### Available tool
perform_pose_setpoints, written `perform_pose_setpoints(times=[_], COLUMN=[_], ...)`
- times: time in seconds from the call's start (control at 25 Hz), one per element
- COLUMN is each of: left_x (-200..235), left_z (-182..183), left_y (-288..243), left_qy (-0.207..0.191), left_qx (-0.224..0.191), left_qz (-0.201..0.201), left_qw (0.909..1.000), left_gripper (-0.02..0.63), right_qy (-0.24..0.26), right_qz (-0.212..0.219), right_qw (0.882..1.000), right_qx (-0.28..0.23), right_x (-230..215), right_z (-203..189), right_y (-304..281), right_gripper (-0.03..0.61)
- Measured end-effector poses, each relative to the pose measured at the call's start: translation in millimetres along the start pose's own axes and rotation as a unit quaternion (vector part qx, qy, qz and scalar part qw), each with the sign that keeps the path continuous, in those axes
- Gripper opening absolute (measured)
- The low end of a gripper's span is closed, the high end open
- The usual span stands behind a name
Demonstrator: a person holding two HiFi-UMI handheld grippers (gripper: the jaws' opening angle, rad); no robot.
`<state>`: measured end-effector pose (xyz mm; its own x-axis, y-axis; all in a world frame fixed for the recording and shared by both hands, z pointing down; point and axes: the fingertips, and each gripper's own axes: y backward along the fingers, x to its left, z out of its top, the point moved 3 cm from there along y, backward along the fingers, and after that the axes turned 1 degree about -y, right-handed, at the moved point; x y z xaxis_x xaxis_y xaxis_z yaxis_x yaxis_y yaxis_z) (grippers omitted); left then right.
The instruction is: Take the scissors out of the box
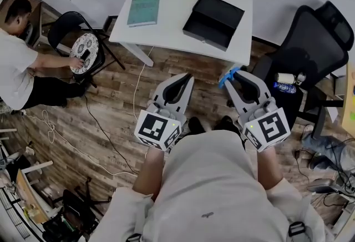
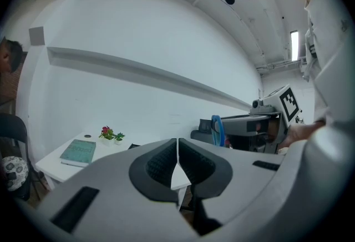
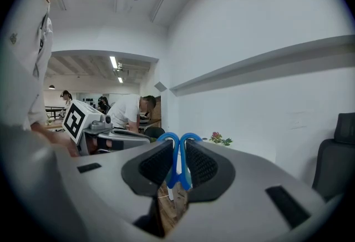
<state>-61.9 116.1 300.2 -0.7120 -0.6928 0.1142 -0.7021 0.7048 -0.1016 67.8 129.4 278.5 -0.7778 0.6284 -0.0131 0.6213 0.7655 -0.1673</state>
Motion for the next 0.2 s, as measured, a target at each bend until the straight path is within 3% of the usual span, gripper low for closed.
perform_pose_setpoints(times=[0.2], left_x=[8.9], left_z=[-2.1], left_y=[5.8], left_qy=[-0.001], left_qx=[0.003], left_qz=[0.001], left_qw=[1.0000], left_gripper=[0.023], right_qy=[0.001], right_qz=[0.000], right_qw=[1.000], right_qx=[0.000], right_x=[6.7], right_z=[0.6], right_y=[-7.5], right_gripper=[0.080])
